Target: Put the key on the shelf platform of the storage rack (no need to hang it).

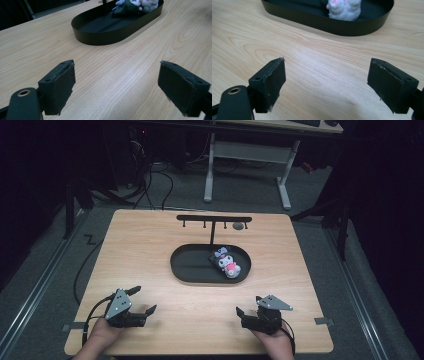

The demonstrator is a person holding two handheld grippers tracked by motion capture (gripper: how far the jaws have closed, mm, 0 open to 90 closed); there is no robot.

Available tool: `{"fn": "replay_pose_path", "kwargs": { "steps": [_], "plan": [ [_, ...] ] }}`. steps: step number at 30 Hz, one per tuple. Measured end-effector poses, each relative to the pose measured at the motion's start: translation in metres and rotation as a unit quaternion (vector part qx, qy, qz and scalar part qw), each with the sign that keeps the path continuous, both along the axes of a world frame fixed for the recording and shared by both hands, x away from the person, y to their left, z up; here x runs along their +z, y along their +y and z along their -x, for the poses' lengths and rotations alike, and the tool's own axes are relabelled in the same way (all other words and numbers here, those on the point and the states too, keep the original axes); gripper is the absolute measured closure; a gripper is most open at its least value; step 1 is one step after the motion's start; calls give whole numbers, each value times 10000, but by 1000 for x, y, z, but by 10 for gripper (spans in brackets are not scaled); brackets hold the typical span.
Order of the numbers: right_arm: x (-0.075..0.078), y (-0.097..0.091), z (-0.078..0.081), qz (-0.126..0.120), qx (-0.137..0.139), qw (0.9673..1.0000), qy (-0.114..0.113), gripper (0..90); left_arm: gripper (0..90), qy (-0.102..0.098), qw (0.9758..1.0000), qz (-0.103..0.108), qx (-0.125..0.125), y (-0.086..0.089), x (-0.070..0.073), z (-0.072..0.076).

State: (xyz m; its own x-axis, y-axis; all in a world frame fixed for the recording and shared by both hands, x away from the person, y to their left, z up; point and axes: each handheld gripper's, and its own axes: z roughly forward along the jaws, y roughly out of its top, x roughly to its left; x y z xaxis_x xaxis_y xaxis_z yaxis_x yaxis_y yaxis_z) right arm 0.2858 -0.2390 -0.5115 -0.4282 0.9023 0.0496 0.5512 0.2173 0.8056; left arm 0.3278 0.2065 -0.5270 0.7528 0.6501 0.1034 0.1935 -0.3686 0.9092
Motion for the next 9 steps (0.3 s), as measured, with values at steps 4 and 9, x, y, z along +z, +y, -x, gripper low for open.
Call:
{"fn": "replay_pose_path", "kwargs": {
  "steps": [4,9],
  "plan": [
    [-4,0,-2,157,43,9999,12,152,154,-26,10000,-26,-8,-1,0,1],
    [-10,0,-7,114,105,9998,127,151,154,-56,10000,-12,-72,0,0,2]
  ]
}}
